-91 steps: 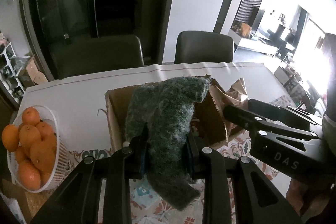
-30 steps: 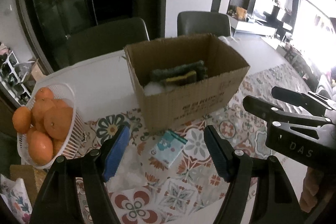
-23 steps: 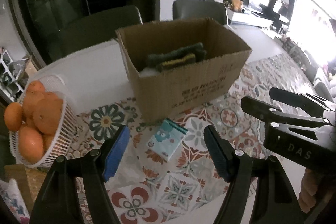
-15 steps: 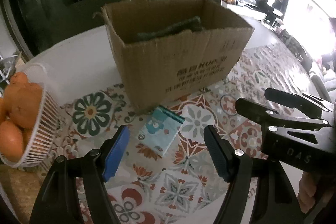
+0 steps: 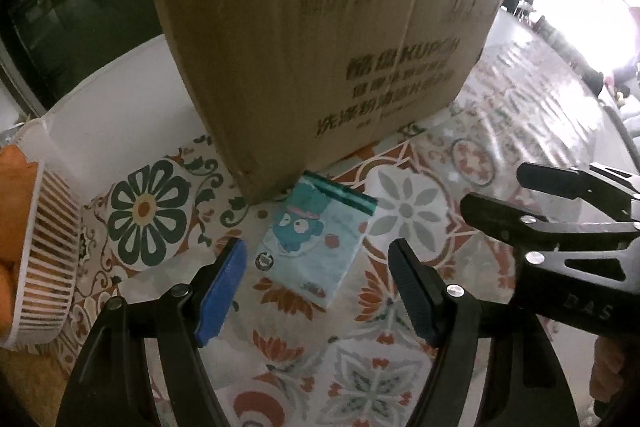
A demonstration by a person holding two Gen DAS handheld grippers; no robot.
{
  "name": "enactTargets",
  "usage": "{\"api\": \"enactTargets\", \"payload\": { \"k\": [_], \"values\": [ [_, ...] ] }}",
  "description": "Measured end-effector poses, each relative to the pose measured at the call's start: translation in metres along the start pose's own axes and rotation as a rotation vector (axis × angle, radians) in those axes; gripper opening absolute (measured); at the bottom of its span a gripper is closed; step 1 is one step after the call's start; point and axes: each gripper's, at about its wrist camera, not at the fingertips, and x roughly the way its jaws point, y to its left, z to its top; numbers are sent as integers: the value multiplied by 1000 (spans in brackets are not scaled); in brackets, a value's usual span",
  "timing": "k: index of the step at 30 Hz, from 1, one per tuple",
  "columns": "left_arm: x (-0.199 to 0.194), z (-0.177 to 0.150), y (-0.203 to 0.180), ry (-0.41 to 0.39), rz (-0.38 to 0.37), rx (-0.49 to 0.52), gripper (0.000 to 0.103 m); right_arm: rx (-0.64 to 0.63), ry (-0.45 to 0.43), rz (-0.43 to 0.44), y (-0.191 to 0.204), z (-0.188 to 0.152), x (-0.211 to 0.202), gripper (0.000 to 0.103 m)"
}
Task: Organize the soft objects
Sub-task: 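Move the left gripper to the blue cartoon tissue pack and grasp it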
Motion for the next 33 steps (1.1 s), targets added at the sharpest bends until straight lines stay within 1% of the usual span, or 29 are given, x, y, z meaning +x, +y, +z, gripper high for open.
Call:
{"api": "enactTargets", "payload": {
  "k": [5,11,15,19,21,23,31,33],
  "values": [
    [21,2,1,25,9,14,73,16,37,-7,-3,1,17,68],
    [34,3,0,37,32,18,71,33,67,-9,-8,3,32,68],
    [41,2,0,36,26,2,65,32,71,-9,-8,4,36,68],
    [43,-2,4,12,12,-28,60,33,69,-6,-10,5,37,68],
    [39,-5,4,2,16,-39,56,24,69,-8,-14,5,36,68],
    [33,-13,2,-14,20,-67,53,4,75,-5,-18,1,34,68],
    [-8,-34,-16,-81,68,-141,53,-117,56,40,-28,-16,7,68],
    [-21,-40,-24,-105,80,-164,53,-142,51,39,-31,-18,-2,68]
  ]
}}
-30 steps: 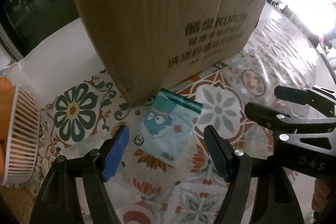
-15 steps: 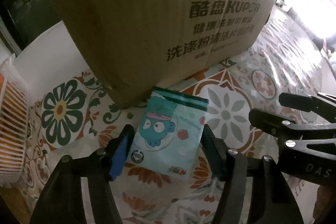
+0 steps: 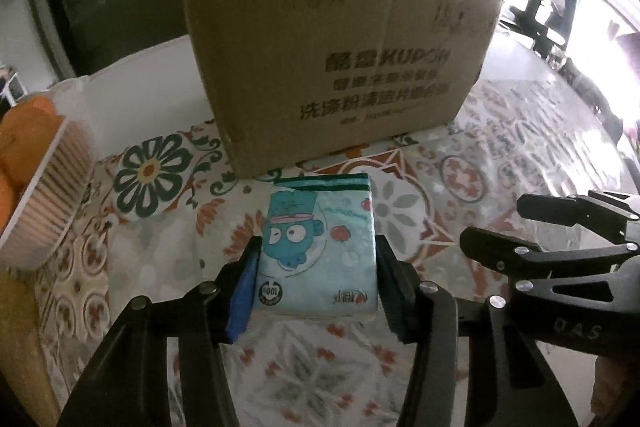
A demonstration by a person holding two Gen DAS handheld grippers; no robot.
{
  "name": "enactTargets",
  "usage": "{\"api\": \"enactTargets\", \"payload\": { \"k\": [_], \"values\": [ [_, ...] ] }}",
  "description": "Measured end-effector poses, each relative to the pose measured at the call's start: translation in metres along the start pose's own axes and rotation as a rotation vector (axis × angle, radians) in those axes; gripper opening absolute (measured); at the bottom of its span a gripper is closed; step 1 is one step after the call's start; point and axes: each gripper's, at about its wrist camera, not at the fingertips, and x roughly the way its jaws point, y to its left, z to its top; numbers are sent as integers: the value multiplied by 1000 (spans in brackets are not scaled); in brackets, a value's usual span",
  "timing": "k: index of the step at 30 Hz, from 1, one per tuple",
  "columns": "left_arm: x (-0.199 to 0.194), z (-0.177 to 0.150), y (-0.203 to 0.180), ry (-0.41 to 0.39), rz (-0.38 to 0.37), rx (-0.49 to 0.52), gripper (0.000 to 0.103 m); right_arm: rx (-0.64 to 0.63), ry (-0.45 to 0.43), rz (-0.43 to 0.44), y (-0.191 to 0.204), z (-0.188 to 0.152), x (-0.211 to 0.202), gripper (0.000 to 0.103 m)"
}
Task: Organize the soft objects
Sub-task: 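Move the left gripper to the blue cartoon tissue pack and grasp it, then hold the tissue pack in the left gripper while the right gripper grasps the pink candy bar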
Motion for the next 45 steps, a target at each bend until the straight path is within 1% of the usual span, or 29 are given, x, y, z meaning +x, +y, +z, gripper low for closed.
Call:
{"api": "enactTargets", "payload": {
  "k": [3,6,8,11,13,16,18,20,22,25,31,38,45],
  "values": [
    [-15,-7,-6,-13,35,-32,53,-52,-10,-13,0,-3,-12,68],
    [-26,-14,-10,3,18,-78,53,-100,12,-4,-3,-8,-23,68],
    [-30,-19,-22,20,25,-106,53,-145,28,-26,-4,-10,-29,68],
    [-40,-29,-30,40,6,-141,53,-227,53,-80,-8,-13,-37,68],
    [-45,-34,-39,49,17,-160,53,-269,64,-100,-10,-15,-43,68],
    [-54,-40,-52,54,28,-169,53,-326,73,-94,-12,-21,-53,68],
    [-59,-43,-56,58,20,-185,53,-347,83,-76,-13,-25,-57,68],
    [-65,-46,-61,65,6,-210,53,-357,111,-47,-16,-29,-59,68],
    [-68,-49,-66,62,13,-227,53,-367,127,-34,-19,-32,-60,68],
    [-74,-58,-75,54,32,-249,53,-397,153,-42,-22,-40,-61,68],
    [-78,-76,-93,70,49,-239,53,-495,190,-43,-22,-61,-59,68],
    [-67,-84,-104,108,73,-228,53,-584,230,-43,-20,-69,-46,68],
    [-53,-90,-109,148,98,-221,53,-675,274,-6,-15,-76,-30,67]
  ]
}}
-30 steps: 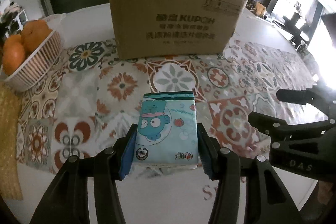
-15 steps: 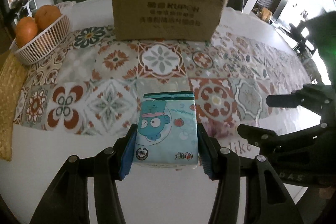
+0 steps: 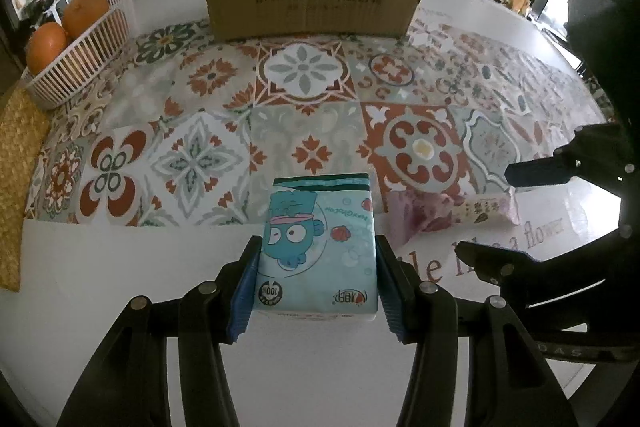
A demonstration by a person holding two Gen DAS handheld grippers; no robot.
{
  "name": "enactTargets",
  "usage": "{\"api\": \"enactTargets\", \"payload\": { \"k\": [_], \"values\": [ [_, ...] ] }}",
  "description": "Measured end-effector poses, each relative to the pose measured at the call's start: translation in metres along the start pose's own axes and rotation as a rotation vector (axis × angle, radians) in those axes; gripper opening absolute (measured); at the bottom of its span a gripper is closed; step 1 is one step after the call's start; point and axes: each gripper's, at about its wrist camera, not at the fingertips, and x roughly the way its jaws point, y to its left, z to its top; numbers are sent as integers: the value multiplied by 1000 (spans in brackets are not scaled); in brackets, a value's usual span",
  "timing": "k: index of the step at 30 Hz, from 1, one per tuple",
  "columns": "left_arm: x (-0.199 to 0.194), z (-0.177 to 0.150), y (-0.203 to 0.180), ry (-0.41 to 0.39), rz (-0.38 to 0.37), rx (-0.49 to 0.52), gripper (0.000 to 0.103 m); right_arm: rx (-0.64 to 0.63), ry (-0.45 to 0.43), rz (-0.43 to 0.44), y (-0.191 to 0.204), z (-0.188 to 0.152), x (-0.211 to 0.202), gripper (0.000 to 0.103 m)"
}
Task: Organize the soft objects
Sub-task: 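Hold the tissue pack in the left gripper while the right gripper grasps the pink candy bar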
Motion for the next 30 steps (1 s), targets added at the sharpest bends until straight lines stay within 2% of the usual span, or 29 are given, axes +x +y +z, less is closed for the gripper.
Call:
{"api": "enactTargets", "payload": {
  "k": [6,11,19,21,22,30],
  "values": [
    [8,2,-1,13,15,5,53,-5,21,31,-4,5,18,67],
    [10,3,0,14,11,3,53,39,29,78,-8,4,33,65],
    [12,5,7,10,16,-13,53,146,-26,119,-14,-1,40,42],
    [13,6,9,4,22,-12,53,181,-44,122,-19,-1,40,28],
    [13,6,10,4,24,-14,53,211,-55,119,-20,-3,40,25],
    [15,7,18,2,11,-10,53,399,-147,147,-31,-20,29,23]
  ]
}}
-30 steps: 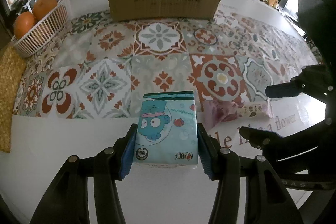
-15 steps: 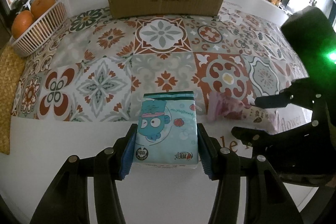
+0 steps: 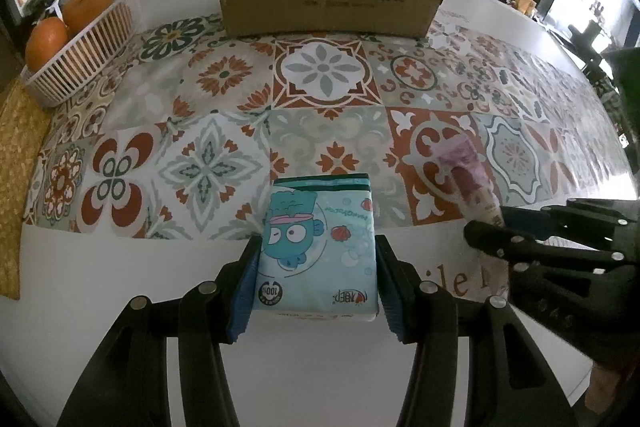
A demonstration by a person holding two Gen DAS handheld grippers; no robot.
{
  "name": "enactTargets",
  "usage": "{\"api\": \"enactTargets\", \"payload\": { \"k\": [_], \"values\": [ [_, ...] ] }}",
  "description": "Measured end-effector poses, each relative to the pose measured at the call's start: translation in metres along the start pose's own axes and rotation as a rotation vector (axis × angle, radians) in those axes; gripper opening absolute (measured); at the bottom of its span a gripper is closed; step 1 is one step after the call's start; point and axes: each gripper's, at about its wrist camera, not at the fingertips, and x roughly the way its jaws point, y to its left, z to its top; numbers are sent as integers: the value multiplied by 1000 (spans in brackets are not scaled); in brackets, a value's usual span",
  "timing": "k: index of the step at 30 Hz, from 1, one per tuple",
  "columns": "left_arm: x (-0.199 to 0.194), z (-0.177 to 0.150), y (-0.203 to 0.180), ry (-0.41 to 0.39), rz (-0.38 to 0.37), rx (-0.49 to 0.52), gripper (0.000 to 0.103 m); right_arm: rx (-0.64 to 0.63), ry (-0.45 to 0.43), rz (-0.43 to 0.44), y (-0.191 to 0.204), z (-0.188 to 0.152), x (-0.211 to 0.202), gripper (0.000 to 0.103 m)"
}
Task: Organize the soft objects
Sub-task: 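Hold the tissue pack in the left gripper while the right gripper grasps the pink candy bar, then carry the tissue pack and pink candy bar over the cardboard box with both grippers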
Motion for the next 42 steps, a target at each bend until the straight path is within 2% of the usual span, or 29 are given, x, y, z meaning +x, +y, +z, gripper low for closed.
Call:
{"api": "enactTargets", "payload": {
  "k": [10,18,31,42],
  "values": [
    [-24,17,13,-88,-27,24,53,175,-174,-7,4,-3,-52,23],
    [-50,40,28,-165,-54,59,53,283,-250,19,23,5,-69,23],
    [-76,91,35,-239,-43,65,53,263,-376,7,28,46,-107,23],
    [-104,137,40,-338,-46,67,53,252,-478,-1,29,82,-142,23]
  ]
}}
